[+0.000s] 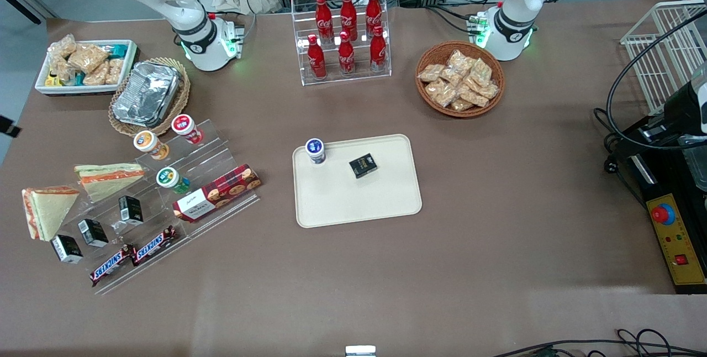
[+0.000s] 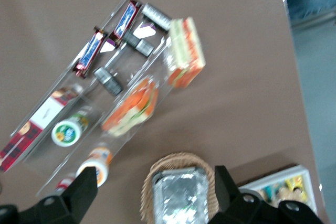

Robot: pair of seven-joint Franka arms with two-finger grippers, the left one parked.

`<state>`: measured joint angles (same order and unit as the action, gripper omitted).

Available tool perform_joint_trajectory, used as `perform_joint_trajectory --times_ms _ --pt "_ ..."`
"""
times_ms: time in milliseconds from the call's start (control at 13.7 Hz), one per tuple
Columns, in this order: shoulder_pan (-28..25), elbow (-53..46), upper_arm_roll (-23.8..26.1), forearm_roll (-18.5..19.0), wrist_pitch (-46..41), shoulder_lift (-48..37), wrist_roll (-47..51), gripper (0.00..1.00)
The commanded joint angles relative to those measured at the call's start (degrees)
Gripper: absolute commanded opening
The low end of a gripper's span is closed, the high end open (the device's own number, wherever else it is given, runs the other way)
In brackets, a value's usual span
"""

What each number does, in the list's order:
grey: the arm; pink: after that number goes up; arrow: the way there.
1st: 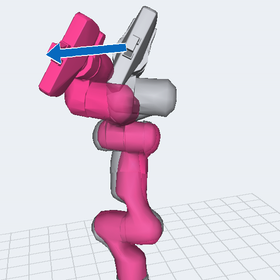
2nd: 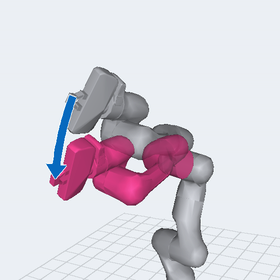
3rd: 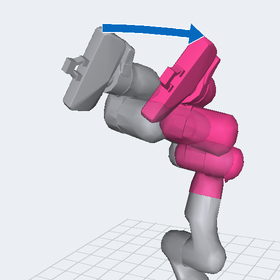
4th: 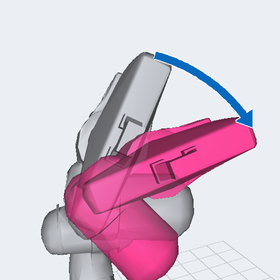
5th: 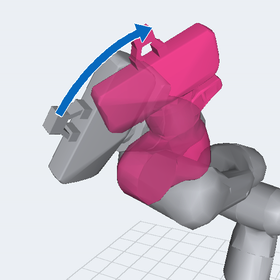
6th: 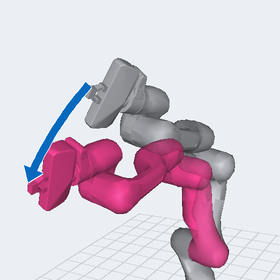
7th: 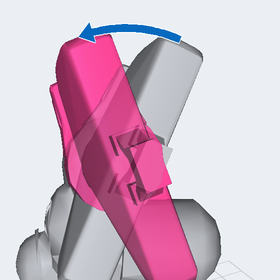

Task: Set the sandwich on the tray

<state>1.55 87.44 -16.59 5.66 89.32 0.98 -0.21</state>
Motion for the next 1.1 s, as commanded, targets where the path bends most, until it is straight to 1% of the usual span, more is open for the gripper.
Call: perform_joint_trajectory --times_ms 0,146,366,512,585,659,805,1024 --pt "0.12 0.01 -3.52 -0.65 3.83 1.82 -3.66 0.99" --pt "0.90 0.62 -5.64 -0.83 5.32 4.28 -5.40 0.99" --pt "4.33 3.34 -5.91 -5.74 11.55 6.14 -11.73 0.99" --pt "3.90 3.35 -5.82 -6.01 14.81 7.36 -13.41 0.99" --pt "4.07 3.78 -5.65 -7.49 15.09 8.33 -13.42 0.99" --pt "4.42 5.09 -5.82 -10.55 16.83 9.90 -13.59 0.99" --pt "4.51 7.82 -5.74 -11.20 23.15 11.76 -13.94 0.99" --pt "4.60 8.53 -5.74 -13.74 25.10 14.74 -15.70 0.99"
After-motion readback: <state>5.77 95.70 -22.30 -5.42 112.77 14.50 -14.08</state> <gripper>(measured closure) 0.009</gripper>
